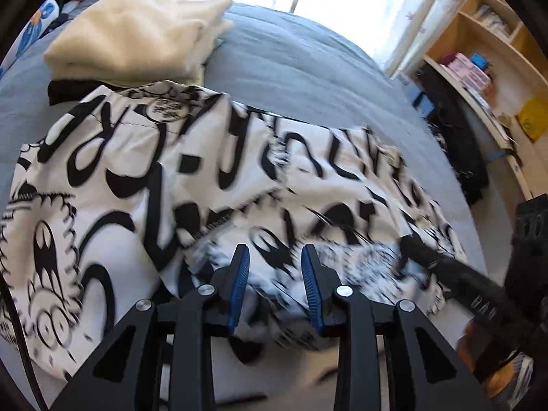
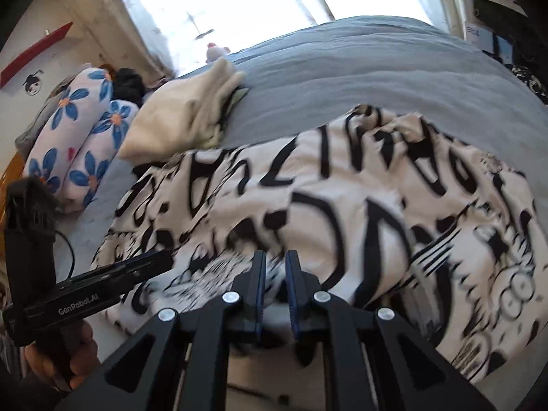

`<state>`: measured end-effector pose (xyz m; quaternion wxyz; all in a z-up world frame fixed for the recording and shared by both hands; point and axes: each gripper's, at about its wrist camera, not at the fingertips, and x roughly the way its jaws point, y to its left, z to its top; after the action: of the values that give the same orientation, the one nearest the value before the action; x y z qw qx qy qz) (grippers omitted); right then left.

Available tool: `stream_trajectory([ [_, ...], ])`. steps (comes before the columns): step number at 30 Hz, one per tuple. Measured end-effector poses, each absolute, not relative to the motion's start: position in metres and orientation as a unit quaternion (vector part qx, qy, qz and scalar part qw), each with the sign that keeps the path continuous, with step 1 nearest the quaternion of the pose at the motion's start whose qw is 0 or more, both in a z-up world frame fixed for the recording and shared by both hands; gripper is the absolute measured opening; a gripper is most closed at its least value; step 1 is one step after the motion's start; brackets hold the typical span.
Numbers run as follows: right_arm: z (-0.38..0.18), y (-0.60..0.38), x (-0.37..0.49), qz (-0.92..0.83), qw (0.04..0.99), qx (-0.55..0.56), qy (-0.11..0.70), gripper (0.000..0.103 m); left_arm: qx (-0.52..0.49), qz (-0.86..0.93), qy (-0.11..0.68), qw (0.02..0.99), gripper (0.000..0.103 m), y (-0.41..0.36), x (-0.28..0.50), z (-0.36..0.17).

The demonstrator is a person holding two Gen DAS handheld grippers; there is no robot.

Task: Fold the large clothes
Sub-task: 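Smooth the folded hoodie flat with both open tools, then withdraw both open tools from the folded hoodie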

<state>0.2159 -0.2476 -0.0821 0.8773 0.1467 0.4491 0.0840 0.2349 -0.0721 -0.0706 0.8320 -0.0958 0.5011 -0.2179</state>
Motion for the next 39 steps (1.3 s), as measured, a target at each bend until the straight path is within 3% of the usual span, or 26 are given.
stream_trajectory([
  [2,-0.089,-0.236,0.205,0.083,0.875,0.133,0.457,0.012,-0.083,-0.225,0.507,0.828,0.038,-0.076,0.222,-0.075],
  [7,-0.118,-0.236,0.185,0.062,0.865,0.125,0.481,0.015,-0.092,-0.214,0.529,0.816,0.038,-0.069,0.208,-0.106],
  [19,-0.112,-0.228,0.183,0.025,0.856,0.119,0.502,0.015,-0.077,-0.196,0.532,0.820,0.039,-0.076,0.204,-0.098],
  [21,-0.106,-0.226,0.182,0.026,0.856,0.124,0.501,0.015,-0.077,-0.194,0.531,0.821,0.041,-0.074,0.201,-0.091],
  [24,-0.091,-0.225,0.174,0.032,0.859,0.137,0.493,0.015,-0.076,-0.187,0.525,0.827,0.054,-0.069,0.193,-0.077],
  [39,0.021,-0.214,0.084,0.036,0.911,0.120,0.394,0.015,-0.058,-0.181,0.470,0.862,0.060,-0.037,0.110,0.007],
])
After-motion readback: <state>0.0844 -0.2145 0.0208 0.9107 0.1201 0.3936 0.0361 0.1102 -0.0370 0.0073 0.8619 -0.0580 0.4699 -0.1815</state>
